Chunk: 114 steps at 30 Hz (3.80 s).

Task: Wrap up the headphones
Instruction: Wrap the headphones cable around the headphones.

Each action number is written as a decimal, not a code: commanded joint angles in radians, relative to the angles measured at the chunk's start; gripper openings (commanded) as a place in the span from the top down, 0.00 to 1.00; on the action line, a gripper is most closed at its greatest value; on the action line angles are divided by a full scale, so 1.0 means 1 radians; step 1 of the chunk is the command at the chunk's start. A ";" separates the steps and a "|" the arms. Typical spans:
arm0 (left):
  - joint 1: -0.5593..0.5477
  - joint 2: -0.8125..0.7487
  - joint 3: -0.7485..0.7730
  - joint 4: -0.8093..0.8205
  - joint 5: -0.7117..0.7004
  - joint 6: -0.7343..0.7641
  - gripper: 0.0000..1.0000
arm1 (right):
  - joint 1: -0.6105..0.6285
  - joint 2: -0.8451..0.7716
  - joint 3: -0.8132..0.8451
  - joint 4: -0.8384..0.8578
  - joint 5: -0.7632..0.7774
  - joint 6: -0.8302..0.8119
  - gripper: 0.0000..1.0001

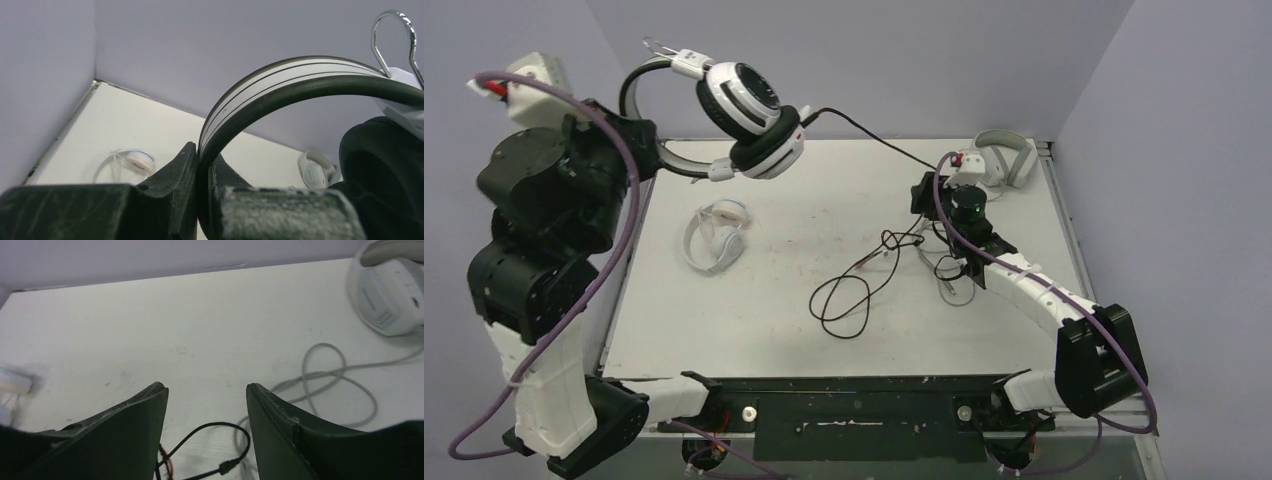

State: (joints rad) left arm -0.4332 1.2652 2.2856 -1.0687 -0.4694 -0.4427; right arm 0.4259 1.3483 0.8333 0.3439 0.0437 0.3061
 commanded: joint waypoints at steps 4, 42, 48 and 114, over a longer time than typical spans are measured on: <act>-0.112 -0.151 -0.054 0.203 -0.402 0.042 1.00 | -0.081 -0.010 0.071 -0.012 0.300 0.084 0.45; -0.312 -0.107 -0.250 0.147 -0.228 -0.094 1.00 | 0.071 -0.203 0.067 -0.112 -0.526 -0.180 0.17; -0.310 0.002 -0.182 0.055 -0.106 -0.131 1.00 | 0.077 -0.320 -0.061 -0.009 -0.506 -0.193 0.17; -0.257 0.161 -0.755 0.239 0.008 0.108 1.00 | 0.165 -0.135 0.300 -0.618 -0.189 -0.284 0.02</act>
State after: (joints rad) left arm -0.7040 1.4693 1.5021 -0.8135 -0.4194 -0.2874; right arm 0.6163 1.2606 1.1469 -0.3103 -0.0334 0.0547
